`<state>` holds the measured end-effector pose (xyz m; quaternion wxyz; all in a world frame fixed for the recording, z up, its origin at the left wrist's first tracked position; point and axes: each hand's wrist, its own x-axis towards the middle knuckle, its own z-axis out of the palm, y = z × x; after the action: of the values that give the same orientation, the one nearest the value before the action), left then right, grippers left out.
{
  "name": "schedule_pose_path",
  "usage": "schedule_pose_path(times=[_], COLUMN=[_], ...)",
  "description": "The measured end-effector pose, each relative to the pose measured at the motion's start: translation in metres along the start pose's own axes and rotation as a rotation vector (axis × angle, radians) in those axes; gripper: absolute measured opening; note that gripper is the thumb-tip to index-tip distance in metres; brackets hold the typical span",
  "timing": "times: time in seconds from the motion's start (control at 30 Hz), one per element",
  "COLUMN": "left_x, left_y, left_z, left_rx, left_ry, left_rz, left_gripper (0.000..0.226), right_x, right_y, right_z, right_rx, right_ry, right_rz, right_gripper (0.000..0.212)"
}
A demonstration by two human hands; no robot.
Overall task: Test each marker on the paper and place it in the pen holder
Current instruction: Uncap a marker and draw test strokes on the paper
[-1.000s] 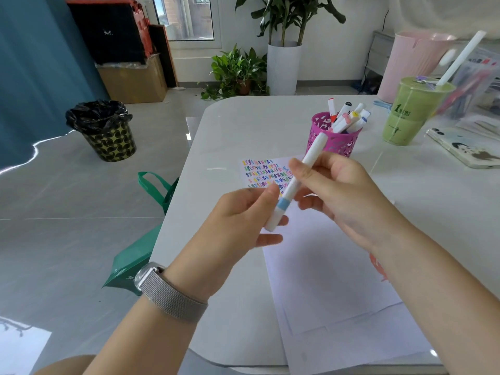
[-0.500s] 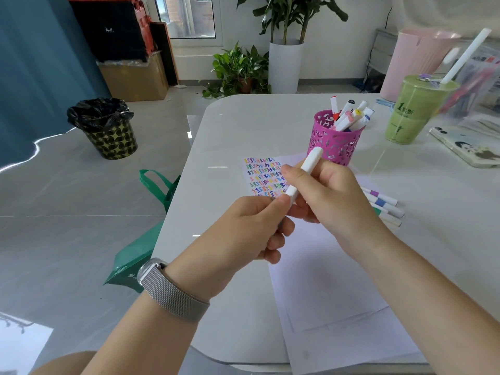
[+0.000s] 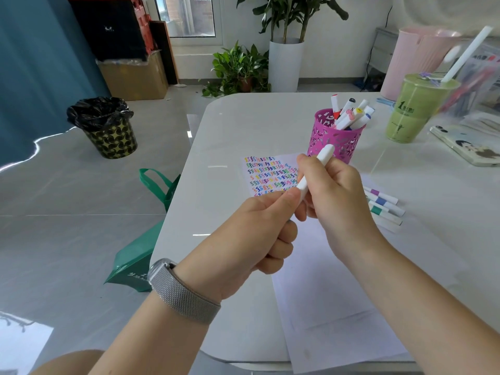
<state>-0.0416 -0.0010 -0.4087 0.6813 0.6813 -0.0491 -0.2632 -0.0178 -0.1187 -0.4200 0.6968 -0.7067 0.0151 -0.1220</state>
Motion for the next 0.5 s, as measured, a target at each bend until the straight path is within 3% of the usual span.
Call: schedule_pose_path(times=[0.17, 0.37, 0.5], left_x=[0.001, -0.0033, -0.0037], left_y=[-0.0021, -0.0028, -0.0052], left_z=[0.0022, 0.0047, 0.0079], left_rx=[-0.041, -0.154, -0.079], left_ry=[-0.008, -0.072, 0.004], left_rz=[0.01, -0.049, -0.032], left_gripper=[0.035, 0.033, 0.028], right_x=[-0.0014, -0.0013, 0.0012], right_y=[0.0006, -0.004, 0.0013], right_z=[0.0014, -0.0001, -0.0014], right_rx=[0.04, 0.05, 0.093], right_ry=[0.016, 0.03, 0.054], right_rz=[0.016, -0.033, -0.012], right_gripper=[0.048, 0.037, 0.036])
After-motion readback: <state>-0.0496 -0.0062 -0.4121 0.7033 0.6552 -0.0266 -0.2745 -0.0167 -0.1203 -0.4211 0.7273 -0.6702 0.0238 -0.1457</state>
